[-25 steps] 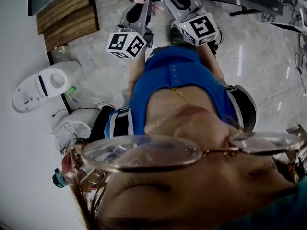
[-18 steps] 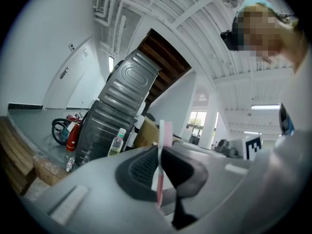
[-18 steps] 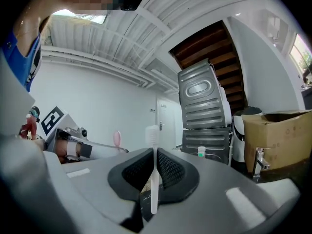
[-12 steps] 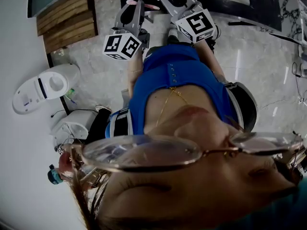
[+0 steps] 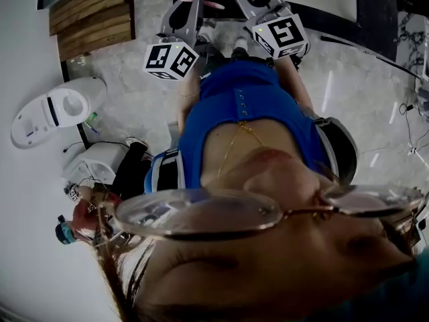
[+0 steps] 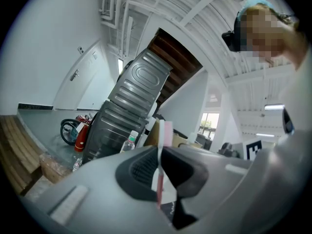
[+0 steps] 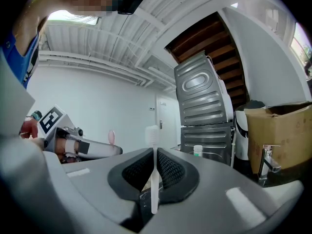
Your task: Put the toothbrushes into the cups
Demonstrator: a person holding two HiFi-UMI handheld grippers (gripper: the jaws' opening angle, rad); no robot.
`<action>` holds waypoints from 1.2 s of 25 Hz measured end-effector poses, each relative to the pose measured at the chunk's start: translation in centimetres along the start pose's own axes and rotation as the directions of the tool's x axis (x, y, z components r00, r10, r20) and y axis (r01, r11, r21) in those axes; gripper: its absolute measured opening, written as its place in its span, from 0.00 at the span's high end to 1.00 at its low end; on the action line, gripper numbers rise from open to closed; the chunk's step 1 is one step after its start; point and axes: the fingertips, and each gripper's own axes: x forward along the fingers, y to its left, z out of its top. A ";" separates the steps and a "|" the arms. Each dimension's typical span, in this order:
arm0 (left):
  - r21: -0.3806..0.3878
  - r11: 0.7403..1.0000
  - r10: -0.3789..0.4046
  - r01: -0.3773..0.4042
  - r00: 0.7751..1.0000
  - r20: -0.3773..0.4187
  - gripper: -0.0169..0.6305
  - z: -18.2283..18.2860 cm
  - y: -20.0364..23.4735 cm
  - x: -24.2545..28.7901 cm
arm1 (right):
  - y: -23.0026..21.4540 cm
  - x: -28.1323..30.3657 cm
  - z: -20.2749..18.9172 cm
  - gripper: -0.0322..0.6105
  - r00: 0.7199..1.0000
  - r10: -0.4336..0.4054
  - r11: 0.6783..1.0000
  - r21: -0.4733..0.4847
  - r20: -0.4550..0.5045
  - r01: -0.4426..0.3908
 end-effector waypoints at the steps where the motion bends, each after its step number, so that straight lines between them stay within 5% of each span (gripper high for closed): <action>1: -0.001 1.000 -0.005 0.005 1.000 -0.003 0.95 0.2 0.5 0.1 | -0.1 0.4 -0.1 0.92 1.000 -0.012 1.000 0.007 -0.003 0.012; 16: -0.010 0.976 -0.216 0.215 0.973 -0.079 0.95 4.4 7.0 6.0 | -3.3 7.3 -0.4 0.92 0.964 -0.263 0.964 0.019 -0.051 0.264; 30: -0.047 0.947 -0.320 0.316 0.937 -0.138 0.95 4.6 11.9 7.5 | -6.3 9.8 -7.0 0.92 0.880 -0.456 0.879 0.088 -0.135 0.469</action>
